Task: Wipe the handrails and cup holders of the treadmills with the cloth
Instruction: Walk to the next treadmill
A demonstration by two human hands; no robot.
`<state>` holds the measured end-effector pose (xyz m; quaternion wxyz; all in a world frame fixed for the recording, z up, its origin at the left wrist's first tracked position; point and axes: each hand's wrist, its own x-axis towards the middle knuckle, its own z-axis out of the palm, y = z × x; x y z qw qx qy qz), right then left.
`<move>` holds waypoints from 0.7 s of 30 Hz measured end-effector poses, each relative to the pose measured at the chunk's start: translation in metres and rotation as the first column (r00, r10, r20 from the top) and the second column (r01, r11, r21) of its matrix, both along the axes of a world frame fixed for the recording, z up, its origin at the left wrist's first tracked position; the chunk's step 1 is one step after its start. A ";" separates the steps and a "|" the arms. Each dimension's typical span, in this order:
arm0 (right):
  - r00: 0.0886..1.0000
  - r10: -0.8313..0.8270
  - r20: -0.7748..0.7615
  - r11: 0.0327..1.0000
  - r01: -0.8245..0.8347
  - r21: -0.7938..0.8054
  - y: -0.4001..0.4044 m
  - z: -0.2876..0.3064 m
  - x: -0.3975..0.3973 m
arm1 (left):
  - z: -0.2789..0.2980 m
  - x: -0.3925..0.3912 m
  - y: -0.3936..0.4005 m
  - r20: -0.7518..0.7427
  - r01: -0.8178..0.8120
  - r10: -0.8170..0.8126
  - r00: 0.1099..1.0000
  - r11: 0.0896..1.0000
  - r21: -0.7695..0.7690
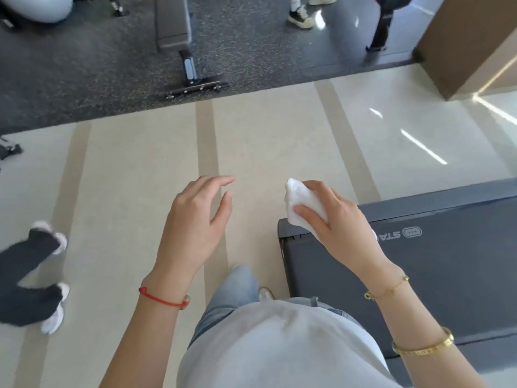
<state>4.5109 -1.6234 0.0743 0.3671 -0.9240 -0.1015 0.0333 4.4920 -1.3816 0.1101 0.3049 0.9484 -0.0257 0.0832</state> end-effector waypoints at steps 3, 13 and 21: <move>0.995 -0.100 -0.013 0.995 0.100 0.005 -0.001 -0.003 0.036 | -0.005 0.057 0.002 -0.005 0.076 -0.076 0.997 0.997 0.009; 0.918 -0.396 -0.025 0.918 0.397 0.025 -0.004 -0.019 0.199 | -0.018 0.292 -0.011 0.014 0.416 -0.417 0.909 0.908 0.046; 0.800 -0.599 -0.033 0.800 0.600 0.031 -0.027 -0.009 0.291 | -0.006 0.439 -0.057 -0.005 0.640 -0.641 0.768 0.766 0.055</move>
